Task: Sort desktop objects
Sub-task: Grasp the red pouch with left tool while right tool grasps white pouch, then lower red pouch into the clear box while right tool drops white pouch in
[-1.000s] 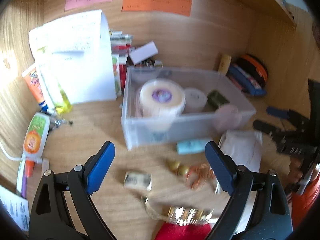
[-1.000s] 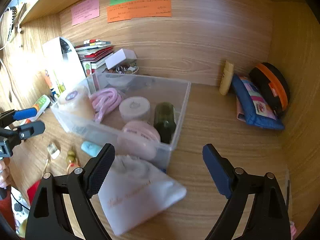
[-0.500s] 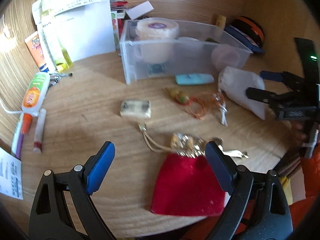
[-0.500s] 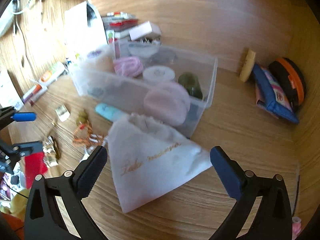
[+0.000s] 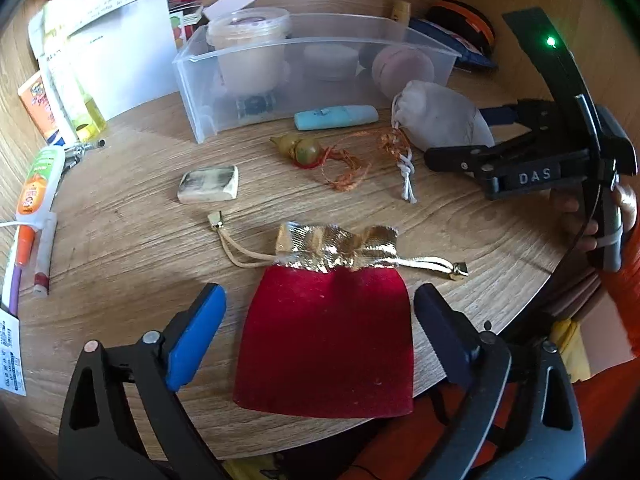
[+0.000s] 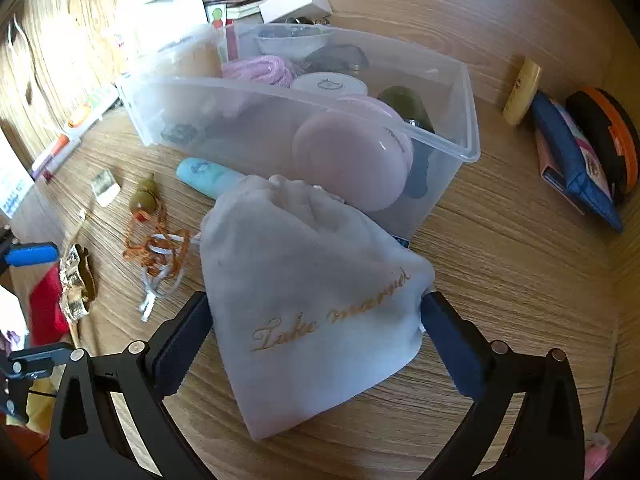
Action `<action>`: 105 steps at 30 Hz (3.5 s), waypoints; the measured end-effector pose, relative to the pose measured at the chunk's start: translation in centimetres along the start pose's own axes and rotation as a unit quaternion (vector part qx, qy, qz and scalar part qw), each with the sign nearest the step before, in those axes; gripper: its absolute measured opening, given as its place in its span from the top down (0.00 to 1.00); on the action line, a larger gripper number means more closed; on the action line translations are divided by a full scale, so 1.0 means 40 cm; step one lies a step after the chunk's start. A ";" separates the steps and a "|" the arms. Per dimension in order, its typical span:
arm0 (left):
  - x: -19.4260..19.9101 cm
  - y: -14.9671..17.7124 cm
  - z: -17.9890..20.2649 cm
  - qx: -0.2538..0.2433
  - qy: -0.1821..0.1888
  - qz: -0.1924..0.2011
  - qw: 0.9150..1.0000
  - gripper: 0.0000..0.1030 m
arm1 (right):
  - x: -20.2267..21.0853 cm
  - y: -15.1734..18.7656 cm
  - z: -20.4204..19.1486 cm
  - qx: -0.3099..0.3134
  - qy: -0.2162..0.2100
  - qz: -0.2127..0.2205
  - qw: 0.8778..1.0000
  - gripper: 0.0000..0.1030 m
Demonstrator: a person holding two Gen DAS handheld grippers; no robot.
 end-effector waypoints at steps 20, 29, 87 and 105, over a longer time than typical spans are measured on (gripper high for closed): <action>0.055 -0.089 -0.052 0.022 -0.049 0.072 0.996 0.66 | 0.110 -0.013 0.048 -0.067 -0.049 0.065 0.994 0.49; 0.106 -0.135 -0.080 0.051 -0.041 0.100 0.993 0.76 | 0.221 -0.058 0.052 -0.068 -0.055 0.129 0.988 0.50; -0.109 -0.607 -0.058 0.038 0.060 0.106 0.992 0.61 | 0.003 -0.303 0.130 -0.078 -0.060 0.108 0.989 0.49; -0.013 -0.590 -0.066 0.017 0.022 0.140 0.990 0.26 | 0.041 -0.307 0.105 -0.053 -0.009 0.109 0.993 0.35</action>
Point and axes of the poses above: each gripper's, at about its wrist camera, not at the fingertips, and x roughly against the way its jaws point, z to its right, y to its underside, the point moved 10 cm from there along -x, roughly the way its jaws point, and after that the axes turned 7 degrees about y, right-handed, at the moved point
